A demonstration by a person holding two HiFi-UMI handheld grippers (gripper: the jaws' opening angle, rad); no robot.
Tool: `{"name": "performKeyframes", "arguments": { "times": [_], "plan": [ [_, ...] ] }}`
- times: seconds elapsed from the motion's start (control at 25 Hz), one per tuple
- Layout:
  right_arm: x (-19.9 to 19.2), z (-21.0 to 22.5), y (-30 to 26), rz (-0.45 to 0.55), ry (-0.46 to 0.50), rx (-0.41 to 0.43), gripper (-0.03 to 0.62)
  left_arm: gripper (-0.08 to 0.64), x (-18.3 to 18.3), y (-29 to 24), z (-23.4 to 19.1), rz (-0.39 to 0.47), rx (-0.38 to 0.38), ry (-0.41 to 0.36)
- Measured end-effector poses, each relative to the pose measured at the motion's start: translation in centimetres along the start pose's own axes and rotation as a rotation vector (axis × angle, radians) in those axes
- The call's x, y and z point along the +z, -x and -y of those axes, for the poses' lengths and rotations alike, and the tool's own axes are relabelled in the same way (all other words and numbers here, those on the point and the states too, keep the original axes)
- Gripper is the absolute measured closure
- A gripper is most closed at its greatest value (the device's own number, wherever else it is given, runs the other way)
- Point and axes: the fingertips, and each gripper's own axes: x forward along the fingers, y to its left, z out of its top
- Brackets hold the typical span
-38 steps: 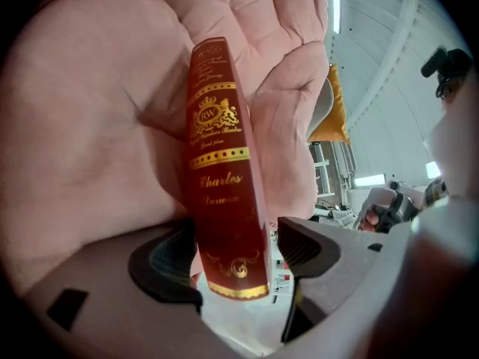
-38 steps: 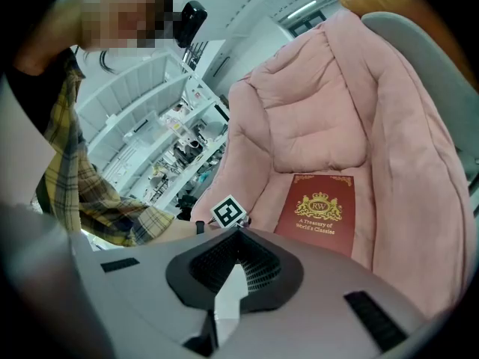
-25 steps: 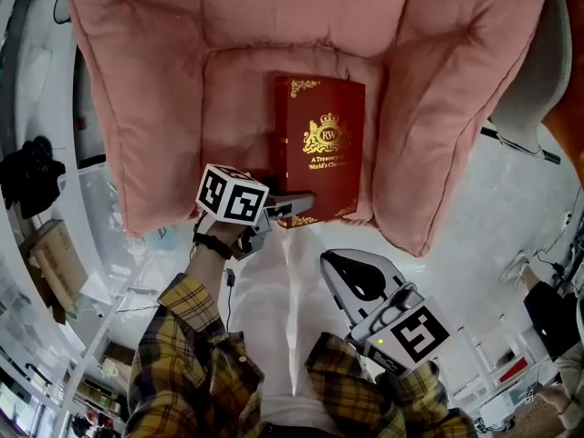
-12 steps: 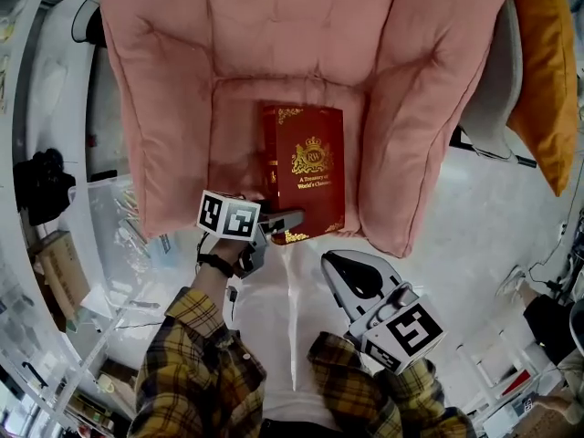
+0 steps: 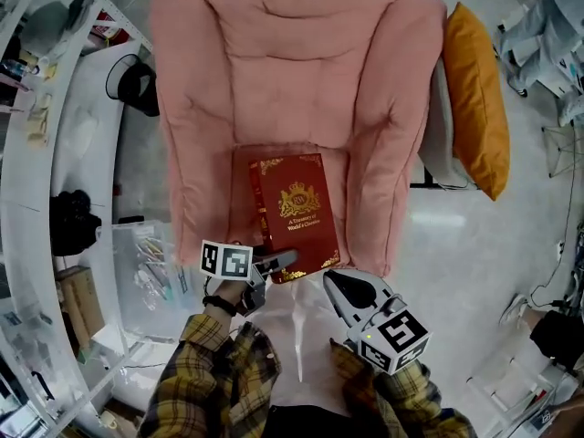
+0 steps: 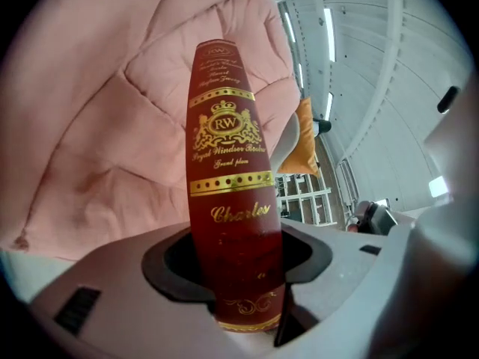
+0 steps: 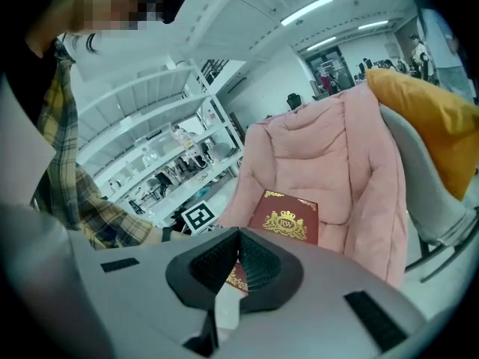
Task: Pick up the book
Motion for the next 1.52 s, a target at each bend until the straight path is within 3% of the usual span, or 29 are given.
{"name": "performKeyframes", "arguments": {
  "times": [0.6,0.84,1.32,1.52],
  "plan": [
    [10.6,-3.6,8.6,0.211,0.152,-0.063,0.575,0.316,1.1,9.2,17.5,0.191,-0.043,-0.122],
    [12.7,-5.0,10.4,0.275,0.170,-0.069,0.575,0.316,-0.1,11.1,20.5,0.206,-0.048,-0.149],
    [15.6,-8.6,14.0,0.317,0.281,-0.068,0.575,0.316,-0.8,13.4,26.9,0.317,-0.146,-0.175],
    [16.4,-9.3,14.5,0.333,0.298,-0.079,0.575,0.316,-0.7,14.8,28.0,0.307,-0.157,-0.202]
  ]
}}
